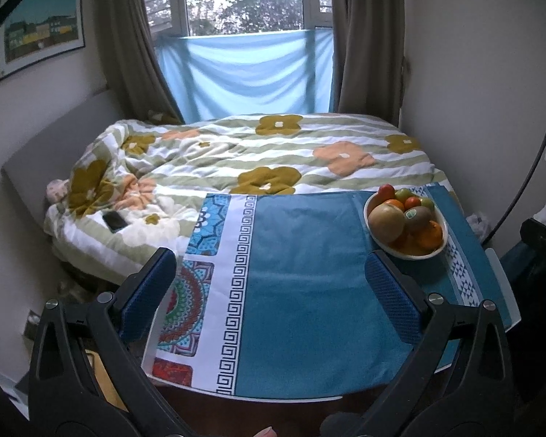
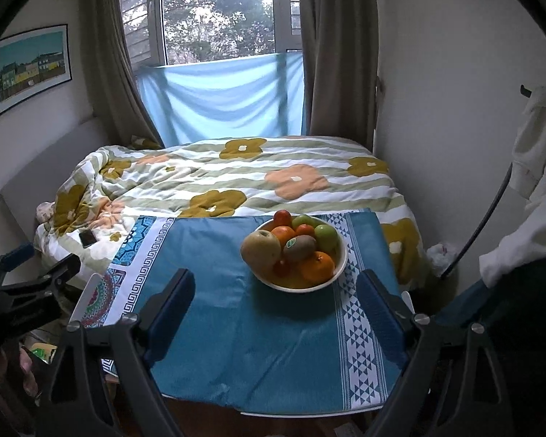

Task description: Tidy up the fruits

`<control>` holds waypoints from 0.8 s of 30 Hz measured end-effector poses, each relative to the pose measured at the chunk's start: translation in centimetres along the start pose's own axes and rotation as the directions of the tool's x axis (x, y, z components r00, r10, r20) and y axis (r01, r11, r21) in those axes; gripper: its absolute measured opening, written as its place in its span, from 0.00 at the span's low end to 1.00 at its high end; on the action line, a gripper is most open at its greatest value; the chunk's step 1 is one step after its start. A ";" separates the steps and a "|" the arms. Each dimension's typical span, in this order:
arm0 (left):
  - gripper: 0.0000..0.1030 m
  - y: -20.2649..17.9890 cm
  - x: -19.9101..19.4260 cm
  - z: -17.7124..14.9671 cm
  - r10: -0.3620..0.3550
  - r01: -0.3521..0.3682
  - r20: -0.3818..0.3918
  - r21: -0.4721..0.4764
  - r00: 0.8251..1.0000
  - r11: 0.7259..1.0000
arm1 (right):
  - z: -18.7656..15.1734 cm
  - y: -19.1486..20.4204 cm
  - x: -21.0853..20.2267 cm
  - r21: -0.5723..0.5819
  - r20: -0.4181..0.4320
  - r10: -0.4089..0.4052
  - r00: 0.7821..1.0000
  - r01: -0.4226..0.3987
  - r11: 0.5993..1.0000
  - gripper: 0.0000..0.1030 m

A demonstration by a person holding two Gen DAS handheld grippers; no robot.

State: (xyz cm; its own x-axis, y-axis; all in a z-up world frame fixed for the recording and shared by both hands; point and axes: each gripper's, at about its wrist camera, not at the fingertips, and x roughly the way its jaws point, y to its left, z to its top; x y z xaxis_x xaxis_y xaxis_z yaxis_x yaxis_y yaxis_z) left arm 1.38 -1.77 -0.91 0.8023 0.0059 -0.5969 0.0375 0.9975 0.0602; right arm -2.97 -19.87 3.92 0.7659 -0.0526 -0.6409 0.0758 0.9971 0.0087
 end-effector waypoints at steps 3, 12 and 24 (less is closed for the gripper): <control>1.00 0.1 -0.1 -0.2 -0.001 0.001 0.002 -0.003 1.000 1.000 | -0.3 0.3 0.0 -0.004 -0.006 -0.007 1.000 0.007 1.000 0.86; 1.00 0.1 -0.3 -0.3 -0.001 0.001 0.005 0.005 1.000 1.000 | -0.3 0.8 0.3 0.001 -0.012 -0.008 1.000 0.008 1.000 0.86; 1.00 0.2 -0.4 -0.3 -0.006 0.006 0.001 0.003 1.000 1.000 | -0.3 0.9 0.4 0.003 -0.010 -0.009 1.000 0.009 1.000 0.86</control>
State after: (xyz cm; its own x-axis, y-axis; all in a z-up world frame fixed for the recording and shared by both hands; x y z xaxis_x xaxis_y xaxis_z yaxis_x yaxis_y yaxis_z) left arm 0.88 -1.58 -0.94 0.8028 0.0000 -0.5963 0.0441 0.9973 0.0594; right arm -2.82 -19.01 3.44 0.7586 -0.0606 -0.6488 0.0842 0.9964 0.0053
